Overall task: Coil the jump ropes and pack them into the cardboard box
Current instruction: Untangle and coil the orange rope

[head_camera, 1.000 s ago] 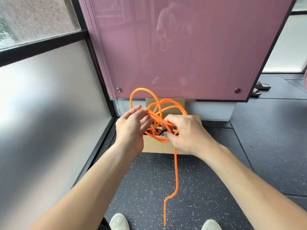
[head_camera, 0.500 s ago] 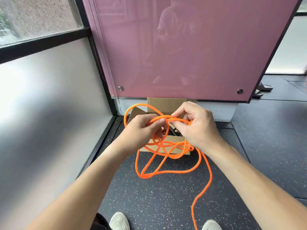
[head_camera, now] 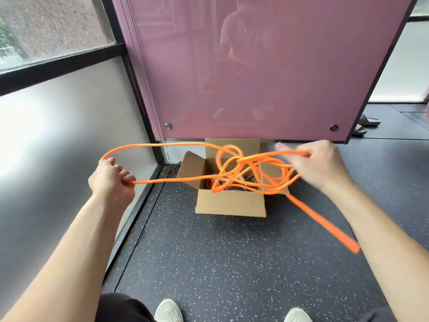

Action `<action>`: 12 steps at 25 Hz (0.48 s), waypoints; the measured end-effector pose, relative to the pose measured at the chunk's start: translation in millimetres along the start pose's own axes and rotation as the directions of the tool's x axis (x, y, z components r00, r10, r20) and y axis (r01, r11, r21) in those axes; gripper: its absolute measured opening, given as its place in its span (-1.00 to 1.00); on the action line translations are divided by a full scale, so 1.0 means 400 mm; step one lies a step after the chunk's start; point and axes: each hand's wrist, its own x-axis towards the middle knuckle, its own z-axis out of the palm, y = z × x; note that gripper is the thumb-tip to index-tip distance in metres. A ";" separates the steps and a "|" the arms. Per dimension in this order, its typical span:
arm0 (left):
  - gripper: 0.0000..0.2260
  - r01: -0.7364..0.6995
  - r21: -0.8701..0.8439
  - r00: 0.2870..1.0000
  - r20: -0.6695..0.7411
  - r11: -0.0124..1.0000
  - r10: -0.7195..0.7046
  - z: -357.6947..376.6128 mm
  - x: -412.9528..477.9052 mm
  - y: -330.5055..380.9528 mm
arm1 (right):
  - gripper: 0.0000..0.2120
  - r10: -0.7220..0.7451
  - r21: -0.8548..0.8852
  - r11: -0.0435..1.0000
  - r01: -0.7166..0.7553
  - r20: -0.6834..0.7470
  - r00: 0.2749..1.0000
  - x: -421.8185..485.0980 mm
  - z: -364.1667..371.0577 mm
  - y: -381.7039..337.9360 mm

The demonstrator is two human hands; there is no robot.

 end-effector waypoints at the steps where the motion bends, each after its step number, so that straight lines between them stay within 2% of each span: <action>1: -0.73 0.036 0.025 0.999 -0.036 0.999 -0.035 -0.016 0.016 -0.005 | -0.42 0.203 0.134 0.971 -0.196 -0.040 0.978 0.013 -0.012 0.023; 2: -0.73 0.075 0.035 0.995 -0.064 0.997 -0.073 -0.025 0.026 -0.016 | -0.48 0.403 0.371 0.850 -0.375 0.001 0.915 0.019 -0.018 0.037; 3: -0.73 0.102 0.012 0.990 -0.101 0.995 -0.101 -0.025 0.034 -0.024 | -0.50 0.546 0.598 0.614 -0.515 0.150 0.824 0.028 -0.017 0.043; 4: -0.74 0.115 -0.050 0.979 -0.163 0.992 -0.121 -0.022 0.039 -0.026 | -0.46 0.583 0.723 0.356 -0.592 0.323 0.745 0.033 -0.014 0.045; 5: -0.75 0.111 -0.129 0.960 -0.241 0.985 -0.140 -0.021 0.043 -0.021 | -0.42 0.565 0.767 0.166 -0.620 0.442 0.697 0.035 -0.012 0.047; 6: -0.77 0.110 -0.206 0.937 -0.306 0.972 -0.171 -0.021 0.049 -0.015 | -0.41 0.556 0.781 0.076 -0.620 0.483 0.677 0.038 -0.016 0.047; 8: -0.78 0.176 -0.263 0.913 -0.316 0.949 -0.257 -0.027 0.057 -0.014 | -0.42 0.551 0.815 0.021 -0.579 0.474 0.687 0.044 -0.029 0.048; 9: -0.77 0.240 -0.190 0.921 -0.266 0.952 -0.285 -0.028 0.054 -0.024 | -0.42 0.543 0.825 0.022 -0.565 0.464 0.700 0.044 -0.034 0.049; 11: -0.79 0.314 0.195 0.949 -0.097 0.929 -0.301 -0.020 0.025 -0.057 | -0.39 0.488 0.830 0.076 -0.553 0.452 0.747 0.034 -0.036 0.037; 12: -0.81 0.283 0.443 0.946 0.017 0.851 -0.324 -0.011 -0.002 -0.077 | -0.37 0.442 0.831 0.112 -0.545 0.449 0.776 0.027 -0.030 0.025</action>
